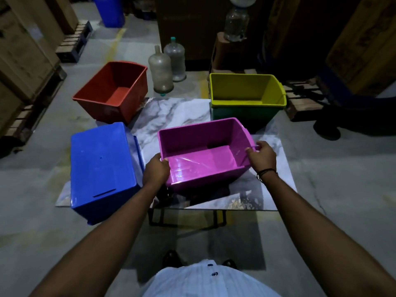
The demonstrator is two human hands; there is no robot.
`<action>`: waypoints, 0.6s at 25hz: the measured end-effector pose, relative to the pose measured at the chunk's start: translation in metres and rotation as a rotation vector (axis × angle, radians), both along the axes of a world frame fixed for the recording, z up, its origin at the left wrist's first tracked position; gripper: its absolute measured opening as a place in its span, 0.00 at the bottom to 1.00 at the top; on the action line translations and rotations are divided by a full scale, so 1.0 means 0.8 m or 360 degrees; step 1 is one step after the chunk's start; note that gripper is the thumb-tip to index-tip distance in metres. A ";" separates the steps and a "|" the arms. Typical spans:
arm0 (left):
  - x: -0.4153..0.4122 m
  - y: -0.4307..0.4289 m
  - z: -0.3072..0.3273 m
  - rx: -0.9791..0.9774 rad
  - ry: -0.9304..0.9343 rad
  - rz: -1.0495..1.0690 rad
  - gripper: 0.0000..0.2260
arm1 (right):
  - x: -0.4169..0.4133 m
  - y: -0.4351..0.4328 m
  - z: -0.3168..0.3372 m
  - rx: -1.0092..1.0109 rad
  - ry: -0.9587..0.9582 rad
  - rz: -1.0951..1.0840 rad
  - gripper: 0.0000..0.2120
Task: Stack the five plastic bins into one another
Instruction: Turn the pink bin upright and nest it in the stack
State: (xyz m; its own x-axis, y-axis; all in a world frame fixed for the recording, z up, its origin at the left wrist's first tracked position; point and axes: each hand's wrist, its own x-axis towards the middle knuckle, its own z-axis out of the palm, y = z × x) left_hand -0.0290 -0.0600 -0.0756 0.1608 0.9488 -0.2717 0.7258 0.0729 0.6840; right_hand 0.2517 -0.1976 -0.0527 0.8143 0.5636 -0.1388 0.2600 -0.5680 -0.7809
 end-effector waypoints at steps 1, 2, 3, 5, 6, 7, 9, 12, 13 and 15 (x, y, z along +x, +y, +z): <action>-0.001 0.005 0.000 0.0014 -0.0015 -0.0022 0.17 | -0.004 -0.001 0.000 0.0038 0.0010 -0.0063 0.15; -0.001 0.013 0.000 0.0038 -0.0041 -0.0049 0.16 | -0.006 -0.001 -0.004 0.0076 -0.0007 -0.0101 0.15; 0.000 0.020 0.001 0.0069 -0.0086 -0.0080 0.15 | -0.007 0.000 -0.008 0.0095 -0.0058 -0.0123 0.16; 0.004 0.038 0.006 0.0147 -0.0204 -0.0117 0.14 | -0.008 0.004 -0.012 0.0085 -0.0167 -0.0175 0.19; 0.007 0.048 0.012 0.0186 -0.0248 -0.0116 0.13 | -0.010 0.006 -0.010 0.0105 -0.0183 -0.0209 0.18; 0.010 0.058 0.017 0.0218 -0.0282 -0.0109 0.14 | -0.013 0.007 -0.006 0.0127 -0.0210 -0.0255 0.16; 0.015 0.077 0.027 0.0263 -0.0320 -0.0127 0.15 | -0.018 0.008 -0.003 0.0160 -0.0267 -0.0314 0.16; 0.020 0.097 0.045 0.0348 -0.0375 -0.0183 0.17 | -0.026 0.012 0.003 0.0205 -0.0319 -0.0359 0.16; 0.021 0.104 0.052 0.0378 -0.0419 -0.0195 0.17 | -0.030 0.015 0.007 0.0220 -0.0310 -0.0384 0.15; 0.023 0.116 0.068 0.0452 -0.0523 -0.0236 0.17 | -0.037 0.019 0.020 0.0288 -0.0323 -0.0423 0.13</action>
